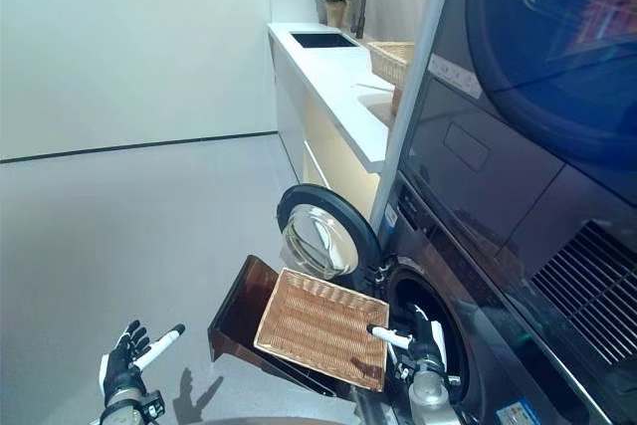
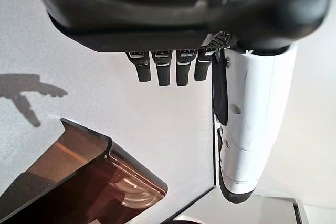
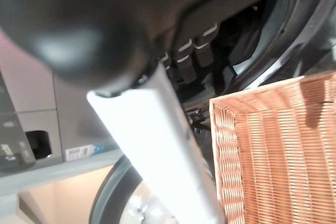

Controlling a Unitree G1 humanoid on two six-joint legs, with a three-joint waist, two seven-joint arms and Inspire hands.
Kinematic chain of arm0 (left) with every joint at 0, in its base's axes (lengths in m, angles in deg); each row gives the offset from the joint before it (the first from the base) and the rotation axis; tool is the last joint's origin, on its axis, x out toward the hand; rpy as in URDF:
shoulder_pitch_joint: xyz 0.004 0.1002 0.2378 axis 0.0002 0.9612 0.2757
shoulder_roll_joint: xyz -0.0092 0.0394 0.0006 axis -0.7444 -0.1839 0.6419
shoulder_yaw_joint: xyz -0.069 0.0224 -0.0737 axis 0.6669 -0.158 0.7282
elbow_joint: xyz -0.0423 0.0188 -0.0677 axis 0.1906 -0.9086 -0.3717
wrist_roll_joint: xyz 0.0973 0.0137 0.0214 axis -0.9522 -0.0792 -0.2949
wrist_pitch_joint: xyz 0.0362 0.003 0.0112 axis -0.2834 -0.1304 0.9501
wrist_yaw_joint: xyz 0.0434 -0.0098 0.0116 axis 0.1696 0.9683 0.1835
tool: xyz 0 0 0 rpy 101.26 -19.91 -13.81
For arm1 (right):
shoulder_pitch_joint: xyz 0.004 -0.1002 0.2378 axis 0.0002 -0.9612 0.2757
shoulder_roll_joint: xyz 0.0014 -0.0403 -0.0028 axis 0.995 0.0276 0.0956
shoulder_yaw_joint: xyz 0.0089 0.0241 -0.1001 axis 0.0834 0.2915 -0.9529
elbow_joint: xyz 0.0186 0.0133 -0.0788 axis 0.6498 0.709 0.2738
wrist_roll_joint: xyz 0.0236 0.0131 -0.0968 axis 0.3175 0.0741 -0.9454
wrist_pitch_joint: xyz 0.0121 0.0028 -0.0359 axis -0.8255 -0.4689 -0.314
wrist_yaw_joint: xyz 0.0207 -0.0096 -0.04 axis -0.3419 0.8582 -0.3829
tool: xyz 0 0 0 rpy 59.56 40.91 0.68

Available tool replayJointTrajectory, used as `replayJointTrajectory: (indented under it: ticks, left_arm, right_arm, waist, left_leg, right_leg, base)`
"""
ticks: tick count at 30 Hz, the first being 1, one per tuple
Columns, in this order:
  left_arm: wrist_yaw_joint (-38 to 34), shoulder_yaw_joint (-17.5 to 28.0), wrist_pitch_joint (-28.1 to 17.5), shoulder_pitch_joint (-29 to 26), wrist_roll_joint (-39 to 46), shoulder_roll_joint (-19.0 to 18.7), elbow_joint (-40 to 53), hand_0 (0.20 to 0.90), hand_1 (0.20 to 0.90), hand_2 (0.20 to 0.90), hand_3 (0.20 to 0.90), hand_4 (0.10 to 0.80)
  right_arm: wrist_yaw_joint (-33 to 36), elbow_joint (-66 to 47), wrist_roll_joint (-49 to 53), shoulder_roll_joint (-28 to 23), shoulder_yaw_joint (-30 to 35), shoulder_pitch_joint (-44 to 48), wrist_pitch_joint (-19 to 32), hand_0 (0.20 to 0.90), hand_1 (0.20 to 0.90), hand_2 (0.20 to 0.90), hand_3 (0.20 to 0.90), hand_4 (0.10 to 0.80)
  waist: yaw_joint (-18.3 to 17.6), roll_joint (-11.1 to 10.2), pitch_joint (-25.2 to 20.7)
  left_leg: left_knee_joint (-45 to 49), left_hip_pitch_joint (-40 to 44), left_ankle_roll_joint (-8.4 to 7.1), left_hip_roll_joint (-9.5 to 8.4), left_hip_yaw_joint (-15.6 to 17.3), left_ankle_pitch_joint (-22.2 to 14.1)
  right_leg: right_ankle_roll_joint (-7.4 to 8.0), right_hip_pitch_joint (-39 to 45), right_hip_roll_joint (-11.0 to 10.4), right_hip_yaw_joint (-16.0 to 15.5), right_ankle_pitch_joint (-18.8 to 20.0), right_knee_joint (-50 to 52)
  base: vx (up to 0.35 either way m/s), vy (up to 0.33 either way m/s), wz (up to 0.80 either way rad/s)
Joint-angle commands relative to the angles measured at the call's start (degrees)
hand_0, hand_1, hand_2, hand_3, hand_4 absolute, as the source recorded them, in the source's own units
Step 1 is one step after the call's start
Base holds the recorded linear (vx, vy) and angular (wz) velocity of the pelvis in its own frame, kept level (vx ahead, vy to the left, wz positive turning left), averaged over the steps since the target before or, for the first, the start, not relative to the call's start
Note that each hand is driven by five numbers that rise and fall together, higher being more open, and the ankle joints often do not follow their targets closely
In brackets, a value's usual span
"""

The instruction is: Pick up the clothes and place them into the washing machine

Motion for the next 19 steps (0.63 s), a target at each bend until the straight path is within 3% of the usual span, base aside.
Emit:
replayJointTrajectory:
  ticks: [1,19]
  left_arm:
    - [-0.1,-2.1,-4.0,-5.1,-2.5,-3.0,-0.8,0.900,0.900,0.900,0.900,0.800]
    - [0.7,-4.0,-3.9,-5.2,-2.7,-1.8,-2.9,0.900,0.900,0.900,0.900,0.800]
  right_arm:
    - [0.5,-4.5,1.5,-2.3,2.8,1.9,5.9,0.900,0.900,0.900,0.900,0.800]
    - [0.2,-2.3,4.5,0.1,2.9,0.9,7.2,0.900,0.900,0.900,0.900,0.800]
  waist:
    - [0.3,0.1,-2.2]
    - [0.5,-0.7,-2.7]
  left_leg:
    - [-0.1,1.0,-1.87,-1.39,-0.3,-2.5]
    - [-0.1,2.7,-1.83,-0.43,0.4,-2.9]
  right_leg:
    - [-0.53,-1.1,1.7,-1.2,-1.6,3.5]
    - [-0.92,0.4,2.7,-1.3,-2.2,2.8]
  base:
    - [-0.068,-0.002,-0.07]
    - [-0.016,0.000,-0.04]
